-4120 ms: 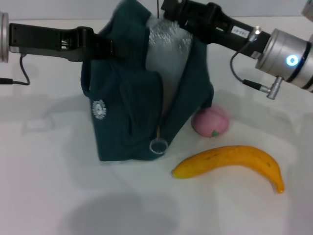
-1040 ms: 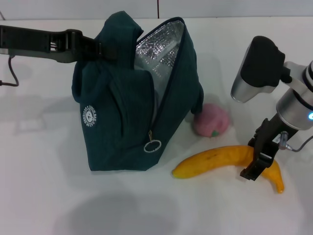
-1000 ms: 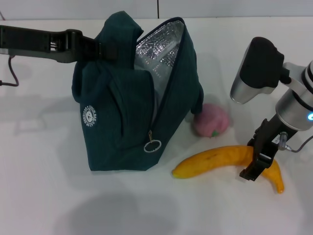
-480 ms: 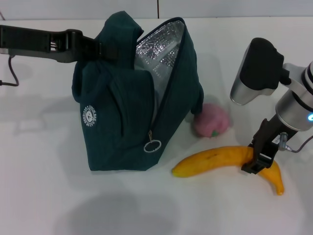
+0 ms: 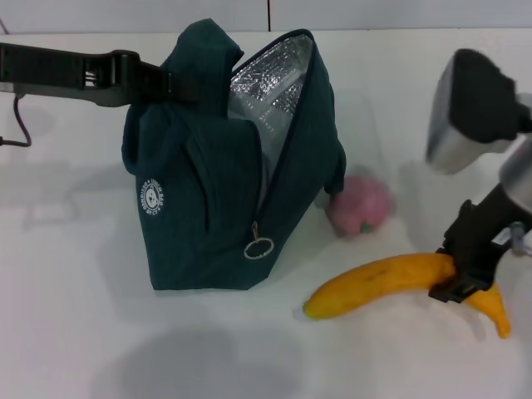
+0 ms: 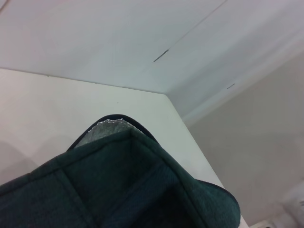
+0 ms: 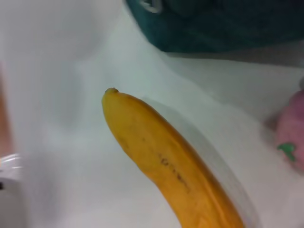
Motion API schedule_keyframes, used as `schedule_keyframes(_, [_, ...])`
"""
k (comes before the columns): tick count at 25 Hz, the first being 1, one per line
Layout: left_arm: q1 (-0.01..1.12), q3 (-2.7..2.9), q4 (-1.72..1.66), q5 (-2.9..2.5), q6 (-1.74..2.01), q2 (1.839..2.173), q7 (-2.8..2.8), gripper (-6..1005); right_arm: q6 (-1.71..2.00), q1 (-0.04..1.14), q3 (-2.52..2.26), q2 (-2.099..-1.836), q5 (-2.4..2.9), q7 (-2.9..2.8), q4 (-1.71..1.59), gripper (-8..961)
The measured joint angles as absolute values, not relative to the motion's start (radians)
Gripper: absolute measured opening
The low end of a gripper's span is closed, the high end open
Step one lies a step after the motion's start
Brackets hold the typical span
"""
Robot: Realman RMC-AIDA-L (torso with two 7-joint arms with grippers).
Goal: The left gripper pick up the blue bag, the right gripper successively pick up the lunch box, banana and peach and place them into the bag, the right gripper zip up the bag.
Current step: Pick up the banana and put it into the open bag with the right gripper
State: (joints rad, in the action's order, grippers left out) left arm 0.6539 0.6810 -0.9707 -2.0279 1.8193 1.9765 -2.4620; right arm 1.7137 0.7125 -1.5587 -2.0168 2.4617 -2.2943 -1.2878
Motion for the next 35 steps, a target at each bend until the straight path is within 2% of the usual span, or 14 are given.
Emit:
schedule_keyframes(7, [0.655, 0.68, -0.969, -2.028, 1.819, 1.976, -2.462, 31, 1.918, 0.677, -1.298, -2.015, 2.319, -2.141, -1.412, 465])
schedule_keyframes(16, [0.655, 0.68, -0.968, -2.028, 1.818, 1.976, -2.464, 32, 1.94, 0.697, -1.015, -2.007, 2.272, -2.125, -1.477, 479])
schedule_keyframes(24, [0.661, 0.679, -0.968, -2.02, 1.819, 1.979, -2.461, 32, 1.943, 0.841, -1.01, -1.955, 2.383, -2.228, -1.482, 492])
schedule_keyframes(29, [0.667, 0.68, -0.968, -1.995, 1.819, 1.982, -2.461, 31, 1.93, 0.947, -1.028, -1.96, 2.556, -2.248, -1.455, 500])
schedule_keyframes(35, [0.669, 0.681, -0.968, -1.984, 1.819, 1.983, -2.455, 31, 1.857, 1.008, -1.099, -1.969, 2.571, -2.25, -1.406, 509])
